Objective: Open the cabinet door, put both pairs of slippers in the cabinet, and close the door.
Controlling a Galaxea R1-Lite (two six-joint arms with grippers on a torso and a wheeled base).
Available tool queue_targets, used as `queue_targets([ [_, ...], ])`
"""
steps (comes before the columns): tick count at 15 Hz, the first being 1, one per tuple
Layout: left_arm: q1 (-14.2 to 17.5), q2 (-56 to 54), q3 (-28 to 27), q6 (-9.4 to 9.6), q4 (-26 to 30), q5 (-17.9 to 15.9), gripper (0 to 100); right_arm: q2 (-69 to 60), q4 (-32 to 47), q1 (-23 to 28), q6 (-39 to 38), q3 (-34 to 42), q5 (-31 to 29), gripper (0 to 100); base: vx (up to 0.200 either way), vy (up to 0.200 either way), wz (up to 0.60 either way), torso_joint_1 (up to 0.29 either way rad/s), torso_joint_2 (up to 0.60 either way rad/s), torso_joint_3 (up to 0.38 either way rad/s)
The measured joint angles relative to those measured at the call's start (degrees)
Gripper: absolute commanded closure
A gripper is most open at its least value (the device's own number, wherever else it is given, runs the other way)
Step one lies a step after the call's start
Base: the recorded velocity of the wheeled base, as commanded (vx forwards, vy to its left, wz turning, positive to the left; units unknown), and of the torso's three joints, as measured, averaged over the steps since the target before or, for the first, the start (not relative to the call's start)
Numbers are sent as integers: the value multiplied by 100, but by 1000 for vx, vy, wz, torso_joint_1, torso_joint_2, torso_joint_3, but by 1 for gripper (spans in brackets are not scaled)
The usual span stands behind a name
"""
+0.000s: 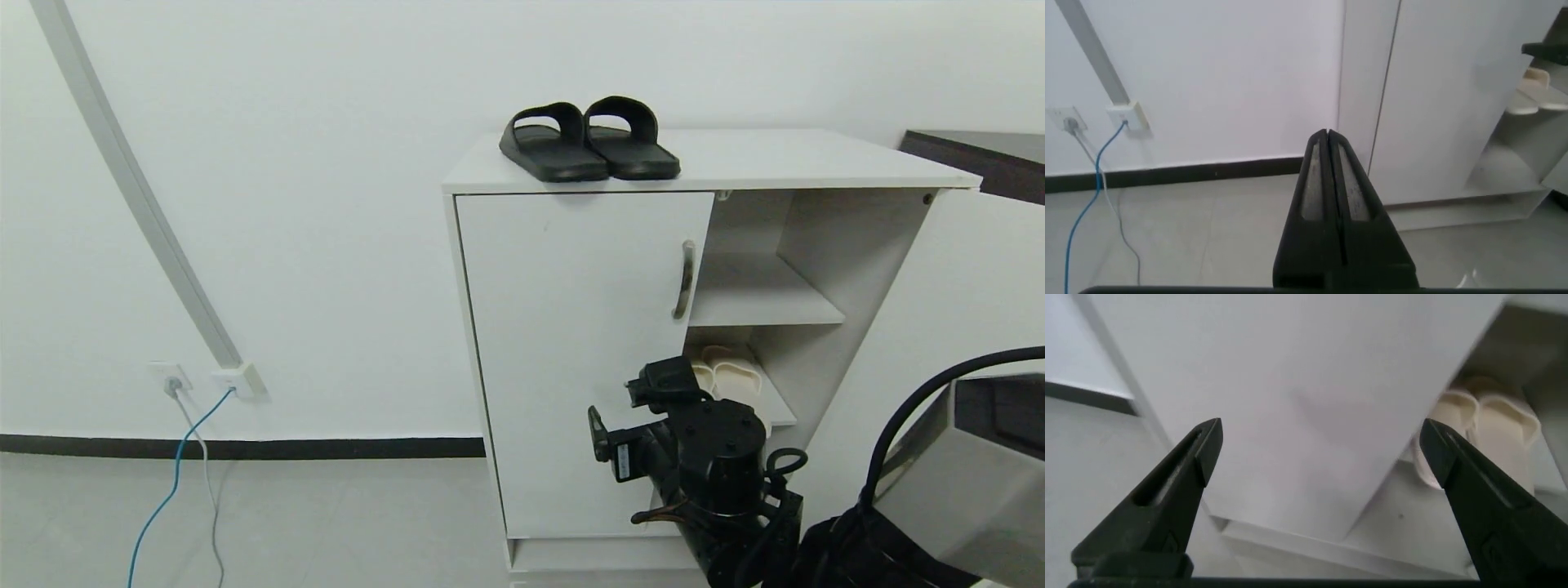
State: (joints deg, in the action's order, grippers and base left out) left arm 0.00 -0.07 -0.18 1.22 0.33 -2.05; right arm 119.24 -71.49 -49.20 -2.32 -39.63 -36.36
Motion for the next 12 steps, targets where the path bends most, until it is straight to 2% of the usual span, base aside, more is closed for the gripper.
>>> queue_targets([
  [10, 10, 0, 0, 0, 2, -5, 100, -22, -80, 6, 2, 48, -1, 0, 0, 0, 0, 140, -471, -337],
  [12, 7, 0, 0, 6, 2, -6, 100, -68, -206, 6, 216, 55, 43, 0, 0, 0, 0, 183, -495, -317],
])
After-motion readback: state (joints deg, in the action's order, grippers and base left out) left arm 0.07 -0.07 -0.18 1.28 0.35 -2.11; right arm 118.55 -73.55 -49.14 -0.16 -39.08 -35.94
